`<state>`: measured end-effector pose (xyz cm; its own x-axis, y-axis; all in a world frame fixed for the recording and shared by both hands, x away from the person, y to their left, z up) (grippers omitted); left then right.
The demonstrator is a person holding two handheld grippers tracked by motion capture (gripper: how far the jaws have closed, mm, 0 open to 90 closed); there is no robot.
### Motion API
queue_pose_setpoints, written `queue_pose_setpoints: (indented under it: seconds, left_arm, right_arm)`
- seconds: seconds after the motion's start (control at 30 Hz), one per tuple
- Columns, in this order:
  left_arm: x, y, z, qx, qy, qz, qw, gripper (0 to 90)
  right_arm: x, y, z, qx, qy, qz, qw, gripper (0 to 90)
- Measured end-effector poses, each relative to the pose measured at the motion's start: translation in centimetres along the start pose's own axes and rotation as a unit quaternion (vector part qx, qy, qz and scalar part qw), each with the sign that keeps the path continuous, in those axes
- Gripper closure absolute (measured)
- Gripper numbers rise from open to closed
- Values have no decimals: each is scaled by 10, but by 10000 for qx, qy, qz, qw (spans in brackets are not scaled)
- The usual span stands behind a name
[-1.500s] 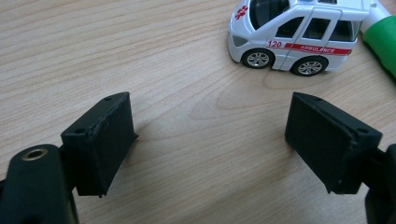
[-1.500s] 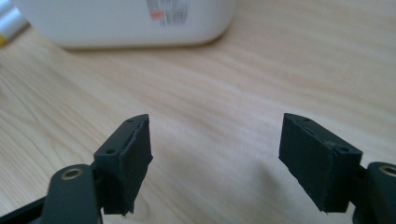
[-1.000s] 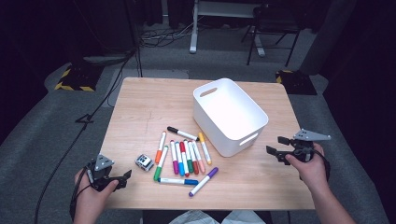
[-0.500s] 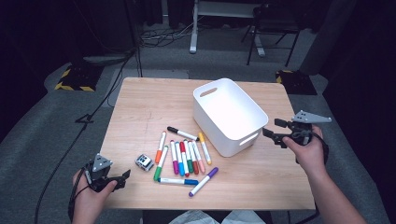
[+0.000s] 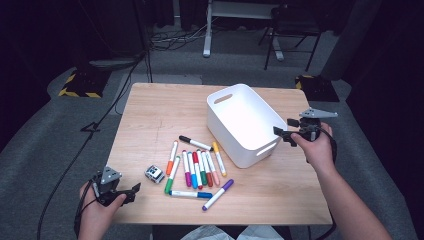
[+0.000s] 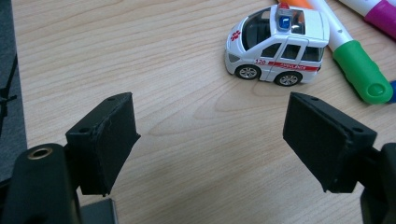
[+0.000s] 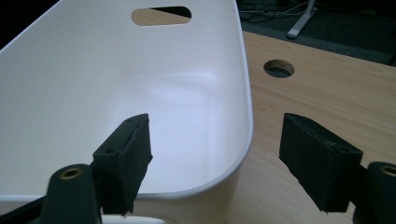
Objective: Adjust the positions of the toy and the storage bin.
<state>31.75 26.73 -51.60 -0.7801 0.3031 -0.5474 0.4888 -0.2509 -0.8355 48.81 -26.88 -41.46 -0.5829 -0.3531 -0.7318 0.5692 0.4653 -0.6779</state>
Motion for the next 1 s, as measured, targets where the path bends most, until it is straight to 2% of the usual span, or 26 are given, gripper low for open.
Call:
queue_pose_setpoints:
  seconds: [0.2, 0.27, 0.3, 0.4, 1.0]
  left_arm:
    - [0, 0, 1, 30, 38, -1, 10000, 179]
    - [0, 0, 1, 26, 34, -9, 10000, 179]
    - [0, 0, 0, -17, 1, -11, 10000, 180]
    - [0, 0, 0, -12, -5, -14, 10000, 181]
    - [-1, -1, 2, -23, 15, 18, 10000, 182]
  right_arm:
    - [-1, 2, -8, -57, -77, -39, 9999, 294]
    - [-1, 1, -12, -76, -140, -34, 9999, 295]
    - [0, -1, -15, 29, -273, -53, 9996, 288]
    - [3, -3, -19, 12, -343, -86, 9994, 277]
    - [30, -31, -35, -194, -392, -186, 9989, 287]
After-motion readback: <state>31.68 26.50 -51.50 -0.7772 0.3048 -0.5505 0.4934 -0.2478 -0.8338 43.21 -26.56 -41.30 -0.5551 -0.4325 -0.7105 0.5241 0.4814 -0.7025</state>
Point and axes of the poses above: each handheld gripper's, and its own axes: y roughly forward along the jaws, x roughly out of its underside, z roughly to its right, the point moved 5 cm from there along y, roughly forward along the jaws, and after that the axes turned 11 degrees about -z, right-handed, at the moved point
